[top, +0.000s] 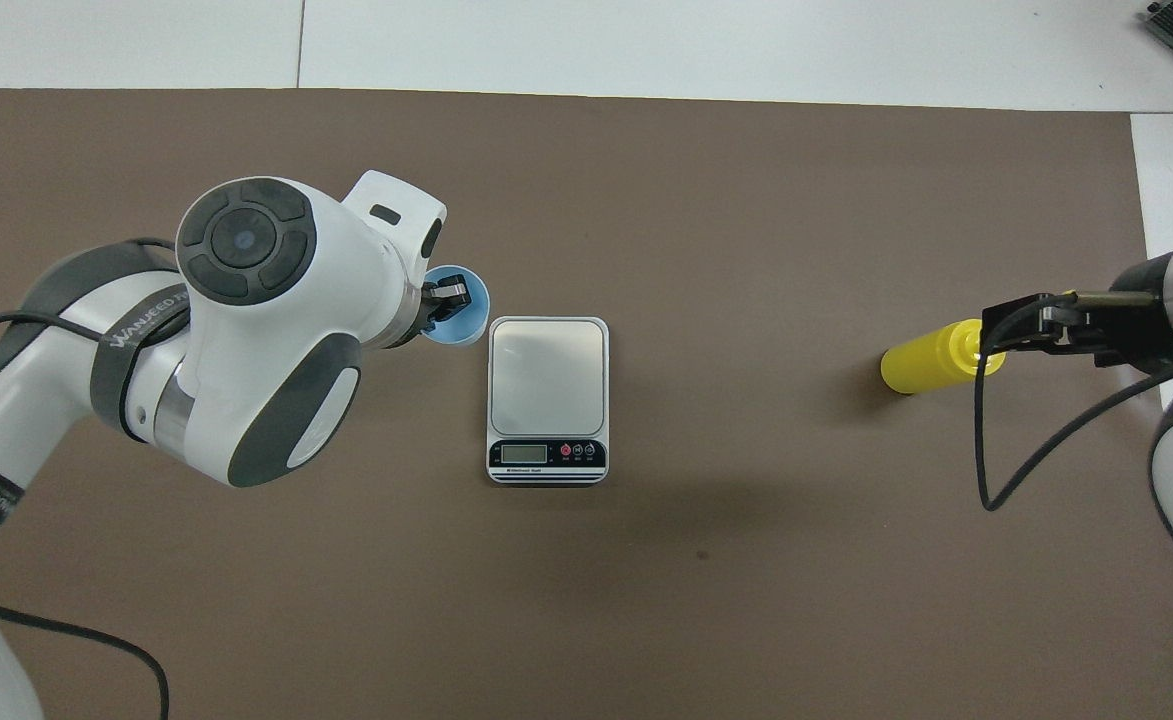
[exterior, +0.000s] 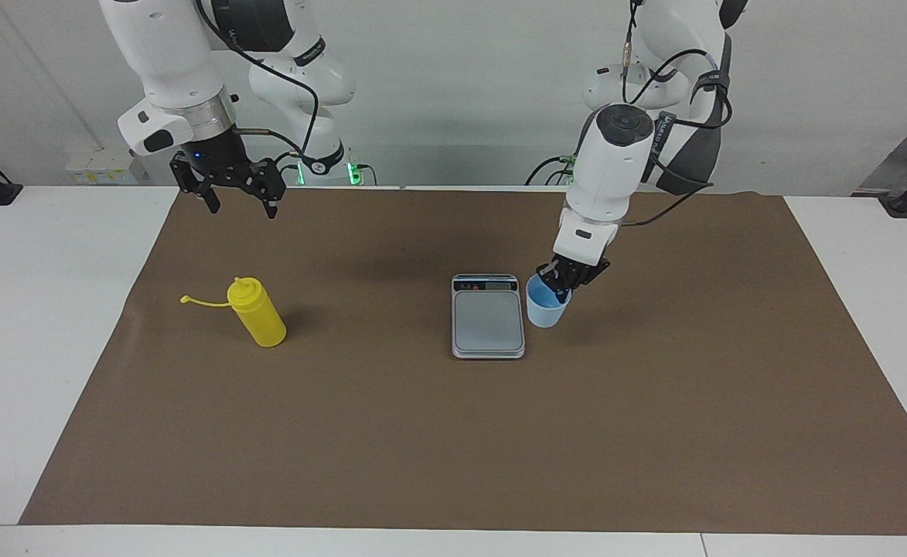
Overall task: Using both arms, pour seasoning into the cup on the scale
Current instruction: 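Lift the blue cup with the left gripper and carry it over the scale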
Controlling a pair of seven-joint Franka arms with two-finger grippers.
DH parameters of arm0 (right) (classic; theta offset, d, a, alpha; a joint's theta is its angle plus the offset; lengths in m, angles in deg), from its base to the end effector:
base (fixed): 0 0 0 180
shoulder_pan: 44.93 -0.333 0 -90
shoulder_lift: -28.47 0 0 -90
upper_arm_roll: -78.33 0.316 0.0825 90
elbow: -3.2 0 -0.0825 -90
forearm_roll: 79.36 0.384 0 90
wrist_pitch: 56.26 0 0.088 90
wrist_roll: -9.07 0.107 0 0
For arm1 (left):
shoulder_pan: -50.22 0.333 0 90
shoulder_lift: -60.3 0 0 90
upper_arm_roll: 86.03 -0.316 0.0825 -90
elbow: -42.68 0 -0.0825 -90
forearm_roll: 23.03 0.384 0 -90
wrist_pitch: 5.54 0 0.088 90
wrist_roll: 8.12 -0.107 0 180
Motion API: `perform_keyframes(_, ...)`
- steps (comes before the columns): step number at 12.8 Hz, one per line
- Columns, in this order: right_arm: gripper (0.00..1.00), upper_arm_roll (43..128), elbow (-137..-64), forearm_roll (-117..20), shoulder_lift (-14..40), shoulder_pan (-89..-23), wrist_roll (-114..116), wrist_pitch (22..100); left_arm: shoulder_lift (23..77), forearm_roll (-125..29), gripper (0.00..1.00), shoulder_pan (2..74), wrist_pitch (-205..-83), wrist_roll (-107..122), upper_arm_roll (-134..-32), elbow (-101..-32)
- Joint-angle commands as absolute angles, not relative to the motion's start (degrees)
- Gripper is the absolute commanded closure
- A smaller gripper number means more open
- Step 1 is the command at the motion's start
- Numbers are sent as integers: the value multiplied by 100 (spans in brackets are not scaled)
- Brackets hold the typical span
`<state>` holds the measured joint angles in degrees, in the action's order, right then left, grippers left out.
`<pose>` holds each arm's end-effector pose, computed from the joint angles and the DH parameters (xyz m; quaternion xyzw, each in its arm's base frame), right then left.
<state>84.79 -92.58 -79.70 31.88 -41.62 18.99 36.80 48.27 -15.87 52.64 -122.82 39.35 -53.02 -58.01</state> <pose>0.5391 0.0308 0.6138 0.9982 -0.0590 0.0065 0.0056 0.5523 -0.2927 0.4725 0.9899 0.1295 0.0451 0.0358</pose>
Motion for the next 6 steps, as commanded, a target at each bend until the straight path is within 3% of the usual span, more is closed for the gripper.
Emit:
perform_keyframes(1,0,8509,-9304,-7953,3277,-4089,1777,3628,4738,-1460,96,5215,-12515,4092,-5237,-5838)
perform_keyframes(6,0,8509,-9304,-7953,3277,-4089,1777,3628,4606,-1512,97,5215,-12840,4118,-5018,-6199)
